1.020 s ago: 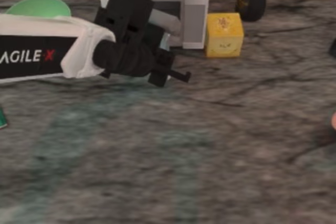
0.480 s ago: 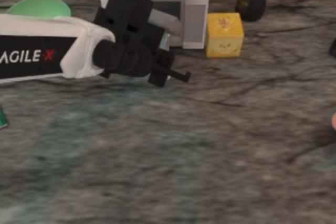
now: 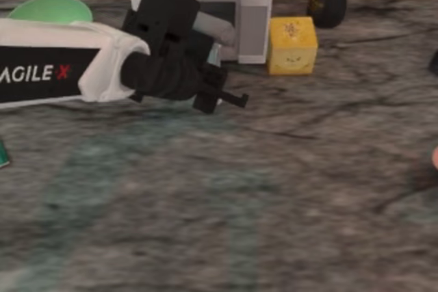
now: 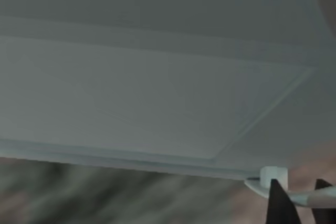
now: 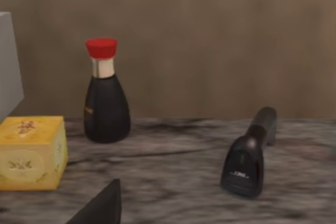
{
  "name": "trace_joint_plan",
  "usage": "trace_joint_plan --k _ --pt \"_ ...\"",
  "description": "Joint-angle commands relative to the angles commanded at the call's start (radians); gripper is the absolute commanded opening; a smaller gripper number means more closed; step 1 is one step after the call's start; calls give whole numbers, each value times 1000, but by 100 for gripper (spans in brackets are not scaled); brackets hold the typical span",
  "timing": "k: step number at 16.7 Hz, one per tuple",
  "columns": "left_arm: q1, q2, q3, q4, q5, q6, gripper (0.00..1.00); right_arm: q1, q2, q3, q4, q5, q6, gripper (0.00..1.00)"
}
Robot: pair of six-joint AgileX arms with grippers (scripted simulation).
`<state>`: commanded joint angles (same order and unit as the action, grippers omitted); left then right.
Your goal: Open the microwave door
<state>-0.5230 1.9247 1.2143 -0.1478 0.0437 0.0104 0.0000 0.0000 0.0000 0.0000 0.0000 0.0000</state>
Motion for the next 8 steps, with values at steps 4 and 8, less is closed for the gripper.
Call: trace_joint_plan --k 4,8 --pt "0 0 0 0 0 0 0 0 0 0 0 0 0 100" --pt "2 -8 -12 0 23 18 0 0 0 0 0 0 0 100"
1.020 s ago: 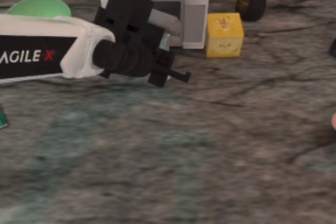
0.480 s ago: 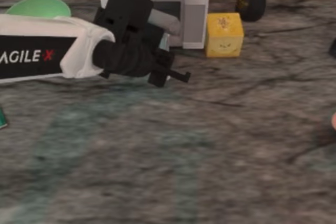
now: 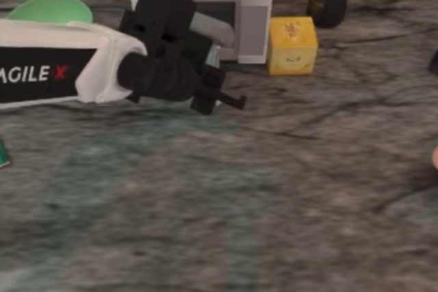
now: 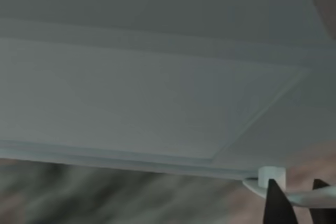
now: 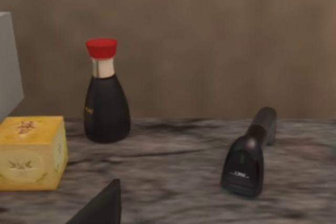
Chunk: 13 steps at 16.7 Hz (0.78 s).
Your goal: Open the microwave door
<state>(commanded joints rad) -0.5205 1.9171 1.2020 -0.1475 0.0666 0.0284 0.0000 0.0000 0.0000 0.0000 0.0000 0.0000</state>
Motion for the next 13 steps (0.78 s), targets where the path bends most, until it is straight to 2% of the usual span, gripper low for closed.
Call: trace_joint_plan --k 4,13 --pt "19 -15 -19 4 25 38 0 0 0 0 0 0 0 100" --pt "19 -15 -19 4 25 38 0 0 0 0 0 0 0 100"
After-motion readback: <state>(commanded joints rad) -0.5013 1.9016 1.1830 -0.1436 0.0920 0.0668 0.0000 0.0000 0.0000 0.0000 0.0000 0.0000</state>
